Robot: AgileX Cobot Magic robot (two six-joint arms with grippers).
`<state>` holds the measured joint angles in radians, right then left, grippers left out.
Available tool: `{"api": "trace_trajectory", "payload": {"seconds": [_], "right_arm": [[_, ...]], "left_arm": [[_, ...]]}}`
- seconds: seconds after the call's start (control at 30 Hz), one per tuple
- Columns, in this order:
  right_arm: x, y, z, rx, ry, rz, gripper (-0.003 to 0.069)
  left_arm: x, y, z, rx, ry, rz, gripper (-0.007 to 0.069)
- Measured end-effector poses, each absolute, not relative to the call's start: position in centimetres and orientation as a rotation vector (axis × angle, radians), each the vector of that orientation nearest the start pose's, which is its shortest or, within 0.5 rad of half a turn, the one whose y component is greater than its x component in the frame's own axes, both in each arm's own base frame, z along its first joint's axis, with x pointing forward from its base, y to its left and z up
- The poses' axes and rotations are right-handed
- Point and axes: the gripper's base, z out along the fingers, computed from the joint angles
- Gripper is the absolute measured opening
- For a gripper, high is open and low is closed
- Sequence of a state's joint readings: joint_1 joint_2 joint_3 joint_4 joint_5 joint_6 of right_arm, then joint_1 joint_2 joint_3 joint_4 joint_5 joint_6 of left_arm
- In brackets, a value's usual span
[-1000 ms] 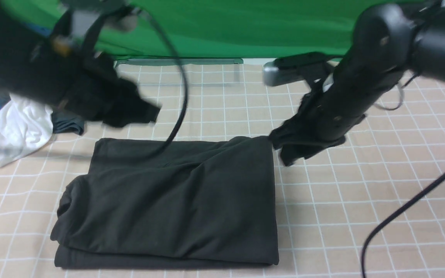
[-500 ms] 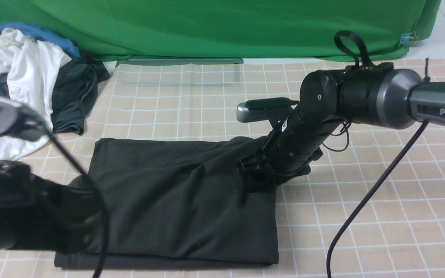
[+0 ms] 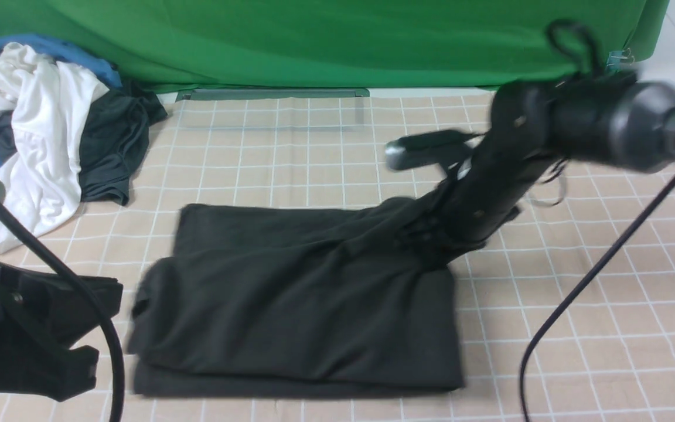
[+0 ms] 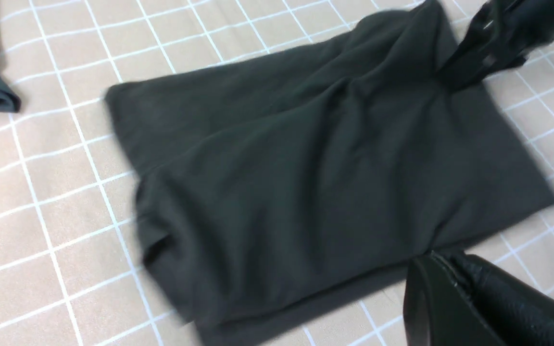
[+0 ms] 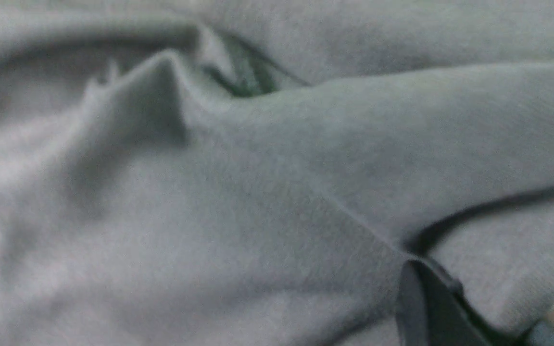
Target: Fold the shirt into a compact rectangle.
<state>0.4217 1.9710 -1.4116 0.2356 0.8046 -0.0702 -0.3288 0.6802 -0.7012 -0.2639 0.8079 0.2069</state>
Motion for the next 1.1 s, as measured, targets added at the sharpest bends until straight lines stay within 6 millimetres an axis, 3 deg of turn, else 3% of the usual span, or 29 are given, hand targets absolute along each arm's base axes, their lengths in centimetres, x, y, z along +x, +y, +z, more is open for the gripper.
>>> {"api": "trace_trajectory", "payload": {"seconds": [0.13, 0.27, 0.43, 0.53, 0.67, 0.7, 0.73, 0.8, 0.83, 0.9, 0.93, 1.0, 1.1], "right_arm": [[37.1, 14.9, 19.8, -0.454, 2.844, 0.29, 0.0109], [37.1, 14.3, 19.8, -0.476, 2.856, 0.246, 0.012], [37.0, 13.7, 20.6, -0.544, 2.872, 0.154, 0.0269], [36.4, 12.9, 22.7, -0.595, 2.875, 0.062, 0.0288], [34.9, 11.4, 27.0, -0.582, 2.806, -0.076, 0.0202], [33.9, 10.8, 29.3, -0.559, 2.758, -0.104, 0.016], [33.9, 10.8, 29.3, -0.557, 2.757, -0.108, 0.016], [32.0, 9.9, 32.9, -0.511, 2.661, -0.11, 0.01], [29.9, 9.1, 35.8, -0.476, 2.565, -0.093, 0.0057], [27.0, 8.1, 39.0, -0.423, 2.442, -0.057, 0.0035], [26.3, 7.9, 39.5, -0.415, 2.419, -0.05, 0.0035], [21.9, 6.4, 42.5, -0.366, 2.245, -0.005, 0.0035], [16.2, 4.5, 44.3, -0.316, 2.012, 0.054, 0.0035]], "left_arm": [[10.9, -5.5, 32.3, 0.496, 2.211, -0.377, 0.0019], [10.9, -5.5, 32.3, 0.496, 2.211, -0.377, 0.0019], [10.9, -5.5, 32.3, 0.499, 2.211, -0.371, 0.0019], [10.9, -5.5, 32.3, 0.501, 2.212, -0.367, 0.0019], [10.9, -5.5, 32.3, 0.489, 2.216, -0.37, 0.0019], [10.9, -5.5, 32.3, 0.479, 2.219, -0.375, 0.0019], [10.9, -5.5, 32.3, 0.476, 2.219, -0.376, 0.0019], [10.9, -5.5, 32.3, 0.466, 2.222, -0.381, 0.0019], [10.9, -5.5, 32.3, 0.454, 2.228, -0.387, 0.0019], [10.9, -5.5, 32.3, 0.452, 2.228, -0.388, 0.0019], [10.9, -5.5, 32.3, 0.452, 2.228, -0.388, 0.0019], [10.9, -5.5, 32.3, 0.449, 2.229, -0.39, 0.0019], [10.9, -5.5, 32.3, 0.449, 2.229, -0.39, 0.0019]]}}
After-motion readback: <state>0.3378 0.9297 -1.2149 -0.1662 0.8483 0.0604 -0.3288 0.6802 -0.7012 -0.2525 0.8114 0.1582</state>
